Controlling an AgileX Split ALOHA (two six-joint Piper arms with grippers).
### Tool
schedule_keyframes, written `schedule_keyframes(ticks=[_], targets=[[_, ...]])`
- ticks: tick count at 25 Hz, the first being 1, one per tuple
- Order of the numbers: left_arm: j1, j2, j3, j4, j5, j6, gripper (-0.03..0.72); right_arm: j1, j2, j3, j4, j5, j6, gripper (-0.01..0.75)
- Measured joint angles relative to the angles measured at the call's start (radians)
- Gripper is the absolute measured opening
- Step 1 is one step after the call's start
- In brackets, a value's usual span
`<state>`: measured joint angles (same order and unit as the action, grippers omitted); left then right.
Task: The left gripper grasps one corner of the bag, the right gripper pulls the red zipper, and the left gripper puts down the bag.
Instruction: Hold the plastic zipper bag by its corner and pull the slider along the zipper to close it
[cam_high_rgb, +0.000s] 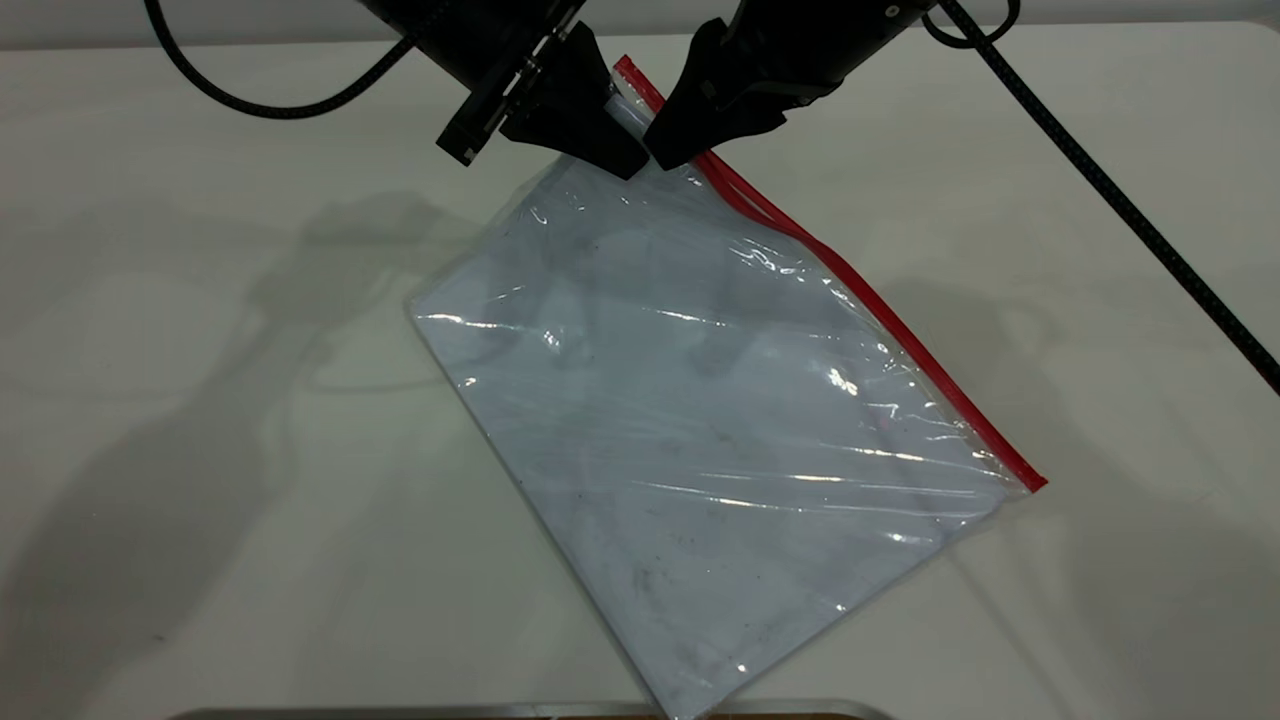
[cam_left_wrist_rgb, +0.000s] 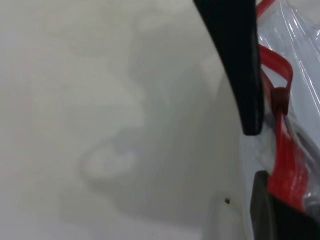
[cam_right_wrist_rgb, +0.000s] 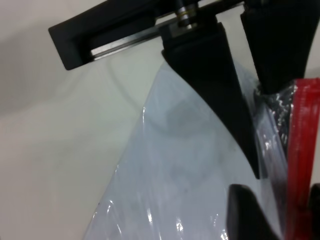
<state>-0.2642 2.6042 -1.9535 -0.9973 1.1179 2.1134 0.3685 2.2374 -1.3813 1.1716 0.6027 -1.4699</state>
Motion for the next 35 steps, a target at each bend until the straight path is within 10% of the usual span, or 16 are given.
schedule_keyframes(ticks=[7, 35], targets=[[0.0, 0.0, 0.0, -0.001, 0.002, 0.0, 0.053, 0.0, 0.0, 0.0, 0.004, -0.033, 0.0, 0.036], [0.015, 0.01, 0.001, -0.135, -0.056, -0.144, 0.053, -0.019, -0.007, -0.019, -0.641, -0.009, 0.655, 0.037]])
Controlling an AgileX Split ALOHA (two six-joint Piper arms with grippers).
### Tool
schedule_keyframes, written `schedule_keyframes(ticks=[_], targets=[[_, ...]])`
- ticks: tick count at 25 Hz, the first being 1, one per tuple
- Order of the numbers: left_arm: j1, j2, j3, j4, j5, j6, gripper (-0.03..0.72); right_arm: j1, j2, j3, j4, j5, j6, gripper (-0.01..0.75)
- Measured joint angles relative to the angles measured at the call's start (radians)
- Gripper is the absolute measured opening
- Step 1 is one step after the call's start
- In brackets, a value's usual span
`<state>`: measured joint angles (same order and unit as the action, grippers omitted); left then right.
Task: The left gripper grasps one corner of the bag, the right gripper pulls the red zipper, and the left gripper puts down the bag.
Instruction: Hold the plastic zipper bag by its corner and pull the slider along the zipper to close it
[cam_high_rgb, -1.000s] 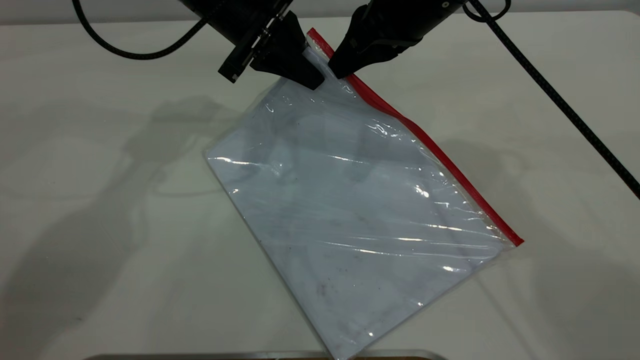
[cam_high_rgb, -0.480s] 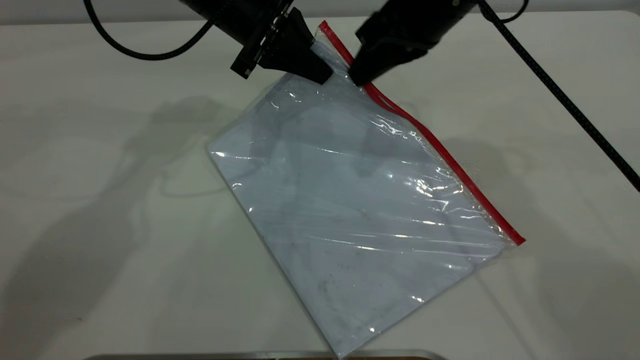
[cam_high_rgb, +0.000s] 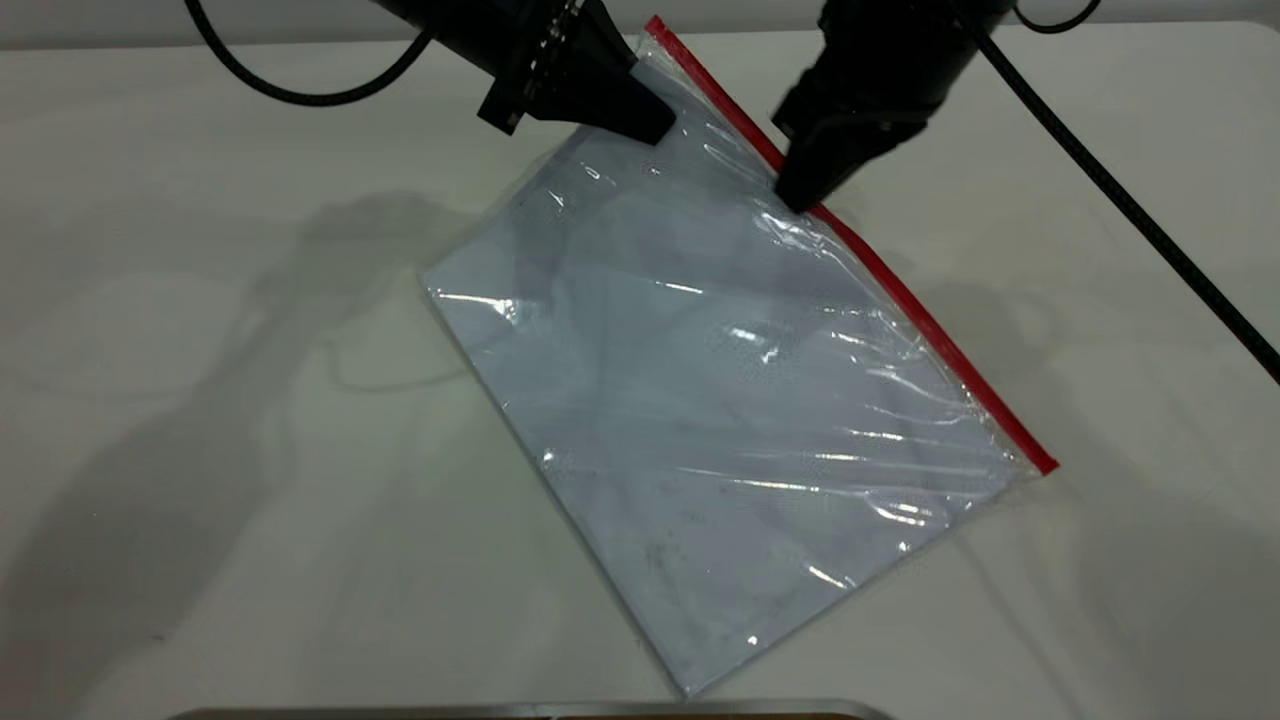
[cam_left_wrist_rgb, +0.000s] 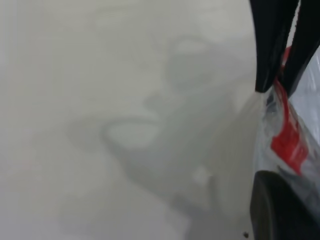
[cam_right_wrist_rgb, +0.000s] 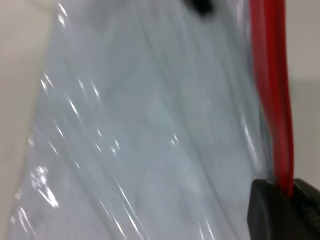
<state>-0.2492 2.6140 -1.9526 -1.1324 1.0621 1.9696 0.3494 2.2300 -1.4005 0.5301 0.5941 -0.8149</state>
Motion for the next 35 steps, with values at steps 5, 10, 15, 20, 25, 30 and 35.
schedule_keyframes(ticks=[5, 10, 15, 20, 25, 30, 35], targets=[[0.026, 0.0, -0.002, -0.012, -0.005, -0.034, 0.053, 0.0, 0.002, 0.001, -0.137, 0.049, 0.093, 0.037], [0.051, 0.0, -0.006, -0.013, -0.015, -0.049, 0.053, -0.001, 0.002, 0.001, -0.223, 0.135, 0.166, 0.038], [0.061, -0.001, -0.007, 0.038, -0.032, -0.07, 0.053, -0.002, 0.002, 0.002, -0.299, 0.293, 0.234, 0.041], [0.063, -0.001, -0.007, 0.125, -0.079, -0.12, 0.053, -0.002, 0.002, 0.002, -0.345, 0.451, 0.303, 0.043], [0.066, -0.002, -0.007, 0.144, -0.088, -0.138, 0.053, -0.002, 0.002, 0.001, -0.35, 0.496, 0.324, 0.044], [0.066, -0.002, -0.007, 0.148, -0.085, -0.14, 0.053, -0.002, 0.002, 0.001, -0.35, 0.496, 0.324, 0.046], [0.066, -0.002, -0.007, 0.158, -0.091, -0.146, 0.059, -0.002, 0.002, 0.002, -0.35, 0.455, 0.333, 0.072]])
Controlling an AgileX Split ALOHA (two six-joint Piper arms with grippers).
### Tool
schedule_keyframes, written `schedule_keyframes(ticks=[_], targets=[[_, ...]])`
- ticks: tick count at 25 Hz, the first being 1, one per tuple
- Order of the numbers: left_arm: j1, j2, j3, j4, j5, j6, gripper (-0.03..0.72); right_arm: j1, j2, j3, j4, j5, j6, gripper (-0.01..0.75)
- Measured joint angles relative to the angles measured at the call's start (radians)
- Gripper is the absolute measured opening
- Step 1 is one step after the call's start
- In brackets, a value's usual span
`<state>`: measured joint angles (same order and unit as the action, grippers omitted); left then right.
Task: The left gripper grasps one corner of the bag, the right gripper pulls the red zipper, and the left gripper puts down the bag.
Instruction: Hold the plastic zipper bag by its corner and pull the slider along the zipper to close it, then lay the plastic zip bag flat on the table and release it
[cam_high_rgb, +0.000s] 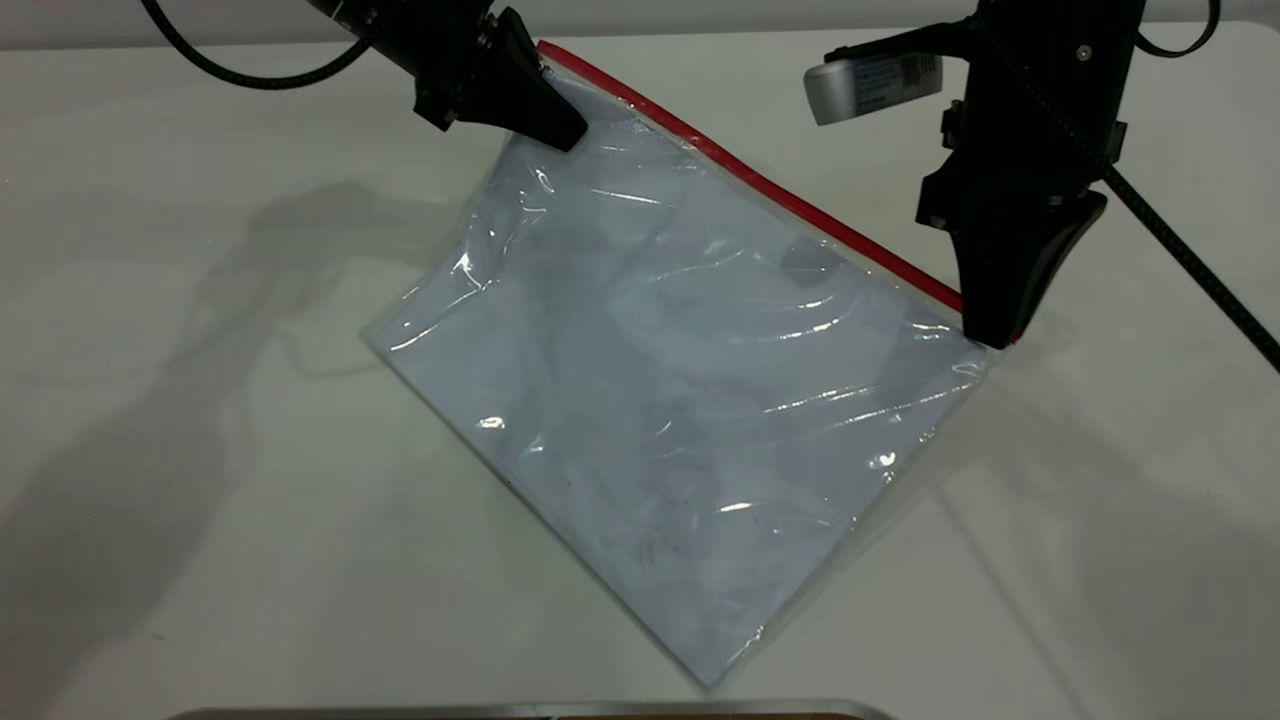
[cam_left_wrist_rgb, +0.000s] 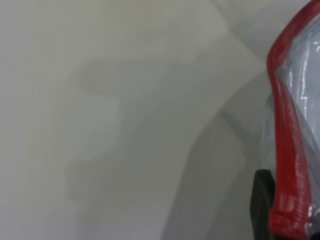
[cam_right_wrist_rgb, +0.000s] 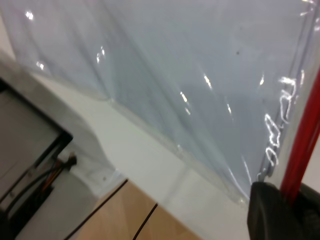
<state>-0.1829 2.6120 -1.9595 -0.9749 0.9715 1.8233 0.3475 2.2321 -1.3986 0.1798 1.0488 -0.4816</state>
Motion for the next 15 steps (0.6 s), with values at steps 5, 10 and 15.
schedule_keyframes(ticks=[5, 10, 15], targets=[[0.006, 0.0, 0.0, 0.025, -0.051, -0.093, 0.159, -0.003, 0.0, 0.0, 0.016, -0.077, 0.005, 0.238], [0.012, -0.001, -0.001, 0.026, -0.087, -0.209, 0.414, -0.003, 0.001, 0.002, 0.016, -0.171, 0.006, 0.507], [0.011, -0.041, -0.001, 0.125, -0.16, -0.327, 0.616, -0.005, 0.001, -0.027, -0.008, -0.232, 0.006, 0.608]])
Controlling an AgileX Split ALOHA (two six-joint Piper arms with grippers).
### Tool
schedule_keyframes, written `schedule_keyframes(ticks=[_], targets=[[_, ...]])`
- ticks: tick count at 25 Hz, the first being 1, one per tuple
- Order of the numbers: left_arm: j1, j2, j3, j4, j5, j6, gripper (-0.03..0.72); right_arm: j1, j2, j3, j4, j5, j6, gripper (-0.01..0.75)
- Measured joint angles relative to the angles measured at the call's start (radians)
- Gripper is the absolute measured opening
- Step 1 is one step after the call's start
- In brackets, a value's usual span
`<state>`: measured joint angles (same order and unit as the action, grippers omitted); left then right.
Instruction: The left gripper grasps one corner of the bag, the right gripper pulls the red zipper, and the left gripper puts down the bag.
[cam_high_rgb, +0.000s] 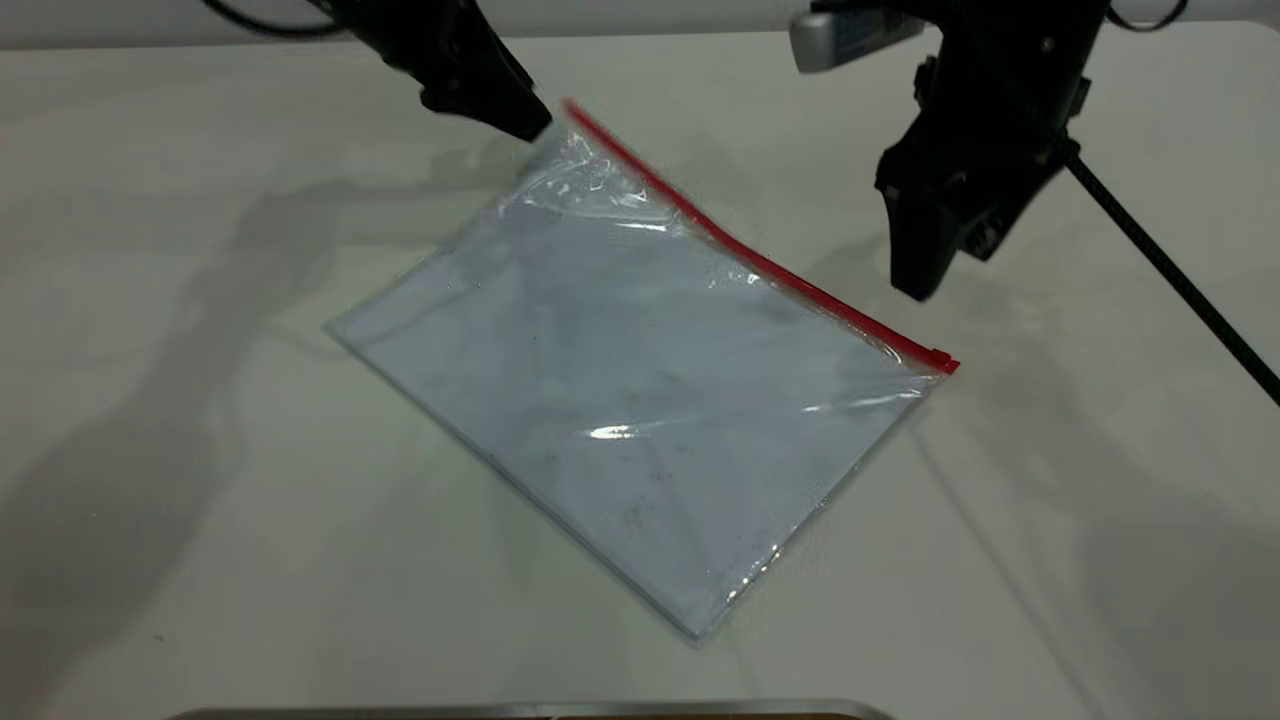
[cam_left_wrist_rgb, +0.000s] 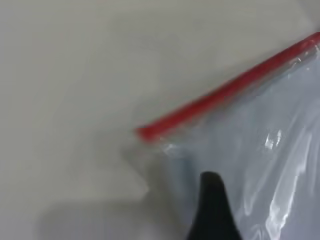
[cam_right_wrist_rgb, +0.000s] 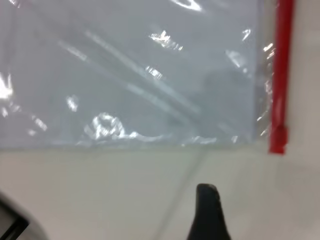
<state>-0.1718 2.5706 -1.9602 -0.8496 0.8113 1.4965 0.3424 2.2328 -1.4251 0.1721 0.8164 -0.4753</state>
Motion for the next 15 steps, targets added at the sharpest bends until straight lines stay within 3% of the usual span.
schedule_keyframes(ticks=[9, 15], targets=[[0.0, -0.243, 0.0, 0.299, -0.001, -0.539, 0.627, 0.0, -0.068, -0.185, -0.044, -0.009, -0.004, 0.596], [0.0, -0.486, 0.0, 0.558, 0.136, -0.866, 0.576, 0.0, -0.328, -0.211, -0.079, 0.024, 0.001, 0.591]])
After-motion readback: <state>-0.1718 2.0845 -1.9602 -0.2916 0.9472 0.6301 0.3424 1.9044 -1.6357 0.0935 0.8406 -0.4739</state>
